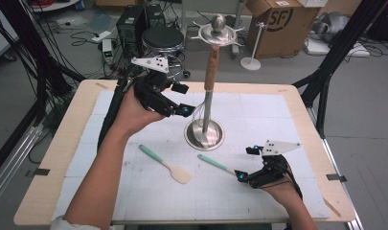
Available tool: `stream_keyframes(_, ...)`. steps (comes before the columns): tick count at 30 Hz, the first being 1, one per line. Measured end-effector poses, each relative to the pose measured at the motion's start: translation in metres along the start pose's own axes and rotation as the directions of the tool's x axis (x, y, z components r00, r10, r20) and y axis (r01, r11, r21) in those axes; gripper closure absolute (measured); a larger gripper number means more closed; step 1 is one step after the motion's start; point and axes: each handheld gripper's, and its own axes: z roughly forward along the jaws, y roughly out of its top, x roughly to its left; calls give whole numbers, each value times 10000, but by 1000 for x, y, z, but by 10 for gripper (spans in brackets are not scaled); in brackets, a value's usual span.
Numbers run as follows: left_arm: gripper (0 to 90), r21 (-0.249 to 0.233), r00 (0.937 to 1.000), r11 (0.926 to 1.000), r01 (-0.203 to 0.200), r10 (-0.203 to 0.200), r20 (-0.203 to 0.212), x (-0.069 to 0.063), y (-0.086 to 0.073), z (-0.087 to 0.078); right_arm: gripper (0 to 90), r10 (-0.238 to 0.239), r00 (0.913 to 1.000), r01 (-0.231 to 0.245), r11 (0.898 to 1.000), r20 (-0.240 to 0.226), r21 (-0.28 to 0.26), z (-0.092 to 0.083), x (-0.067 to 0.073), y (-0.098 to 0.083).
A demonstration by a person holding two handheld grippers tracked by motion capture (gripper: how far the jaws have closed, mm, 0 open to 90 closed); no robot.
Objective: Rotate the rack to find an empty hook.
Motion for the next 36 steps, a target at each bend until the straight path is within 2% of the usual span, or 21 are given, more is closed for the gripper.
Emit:
stream_keyframes(11, 68, -356, 9997, 9993, 101, -108, -210, 0, -6, -8, 23, 68, 10000, -69, 10000, 18, 41, 0, 0, -2)
stream_keyframes(14, 80, -676, 9997, 9976, 139, -151, -171, -2, -2, -9, 23, 70, 10000, -70, 10000, 41, 15, 0, 0, -2)
stream_keyframes(16, 130, -748, 9995, 9972, 89, -111, -280, -3, 1, -12, 23, 68, 10000, -68, 10000, 23, 35, 0, 0, -2)
stream_keyframes(19, 278, -1035, 9999, 9946, 55, -68, -124, -4, 6, -16, 23, 38, 10000, -38, 10000, 6, 65, 2, 0, -1)
stream_keyframes(22, 382, -1152, 9999, 9933, -66, 49, -147, -7, 11, -17, 23, 57, 10000, -57, 10000, 6, 52, 2, 0, -1)
stream_keyframes(25, 453, -1214, 9995, 9925, -139, 105, -282, -10, 17, -16, 23, 37, 10000, -37, 10000, 30, 47, 2, -1, -1)
stream_keyframes(34, 677, -1332, 9995, 9907, -284, 267, -145, -18, 31, -13, 23, 62, 10000, -63, 10000, 4, 56, 1, 0, -1)
stream_keyframes(36, 704, -1363, 9995, 9902, -315, 300, -128, -20, 35, -11, 23, 67, 10000, -67, 10000, 3, 63, 1, 0, -1)
